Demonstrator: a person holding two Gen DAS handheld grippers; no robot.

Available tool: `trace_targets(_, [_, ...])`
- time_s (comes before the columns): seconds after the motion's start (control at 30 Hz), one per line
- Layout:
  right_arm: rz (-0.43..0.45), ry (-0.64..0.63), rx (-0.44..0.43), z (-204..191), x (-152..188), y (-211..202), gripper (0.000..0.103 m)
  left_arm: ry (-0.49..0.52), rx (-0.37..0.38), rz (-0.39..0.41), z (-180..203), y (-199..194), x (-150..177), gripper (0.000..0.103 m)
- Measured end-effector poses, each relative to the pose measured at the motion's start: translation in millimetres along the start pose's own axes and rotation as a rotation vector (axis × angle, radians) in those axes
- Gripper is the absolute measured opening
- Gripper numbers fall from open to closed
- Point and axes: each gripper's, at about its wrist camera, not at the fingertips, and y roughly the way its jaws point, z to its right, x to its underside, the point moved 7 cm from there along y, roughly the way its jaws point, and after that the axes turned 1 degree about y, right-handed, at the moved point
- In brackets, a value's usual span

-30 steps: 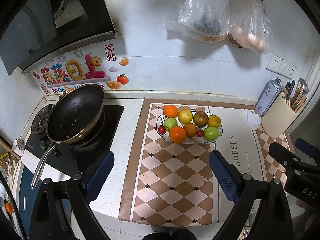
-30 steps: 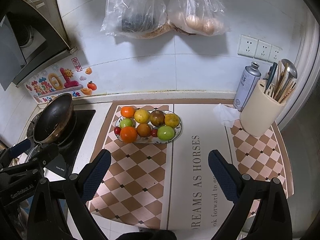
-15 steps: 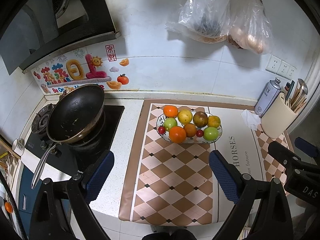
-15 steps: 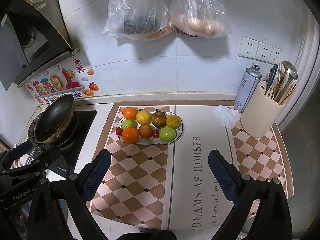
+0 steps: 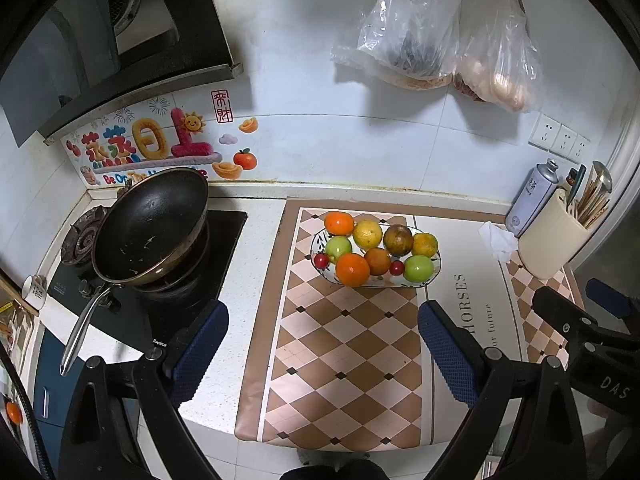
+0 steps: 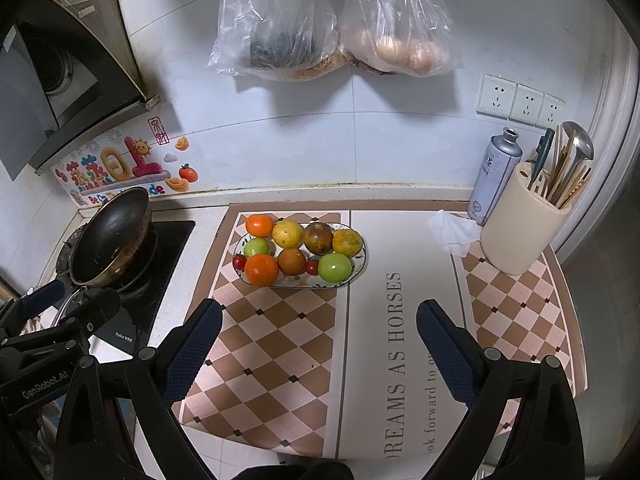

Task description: Organize fruits

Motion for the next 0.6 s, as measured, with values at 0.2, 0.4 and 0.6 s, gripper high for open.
trace_targets(0.2, [-0.001,0.001,-0.002,-0.1,0.2,0.0,0.1,0.002,0.003,0.003,0.6,-0.5,0.2,0.097])
trace_targets(0.4, [0.0,0.002,-0.001,0.0,0.3,-0.3,0.1,0.001,0.004,0.004,0.6,-0.6,0.3,0.097])
trace_targets(0.6, [0.0,0.001,-0.002,0.5,0.1,0.3,0.1,-0.001,0.006,0.007,2.2,-1.9,-1.4,0.097])
